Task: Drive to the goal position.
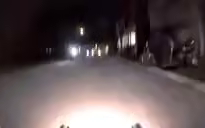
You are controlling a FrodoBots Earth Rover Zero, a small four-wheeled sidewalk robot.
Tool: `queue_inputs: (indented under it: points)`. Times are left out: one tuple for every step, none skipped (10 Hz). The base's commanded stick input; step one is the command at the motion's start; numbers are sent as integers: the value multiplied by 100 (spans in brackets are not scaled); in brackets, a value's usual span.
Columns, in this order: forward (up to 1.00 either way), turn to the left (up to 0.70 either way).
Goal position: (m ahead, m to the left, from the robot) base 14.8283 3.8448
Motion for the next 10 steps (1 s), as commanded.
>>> queue_inputs:
  points:
    - [85,0]
    - [85,0]
    - [85,0]
    - [85,-17]
    - [85,-34]
    - [85,-34]
    - [85,-5]
    - [85,-2]
    - [85,0]
    - [85,0]
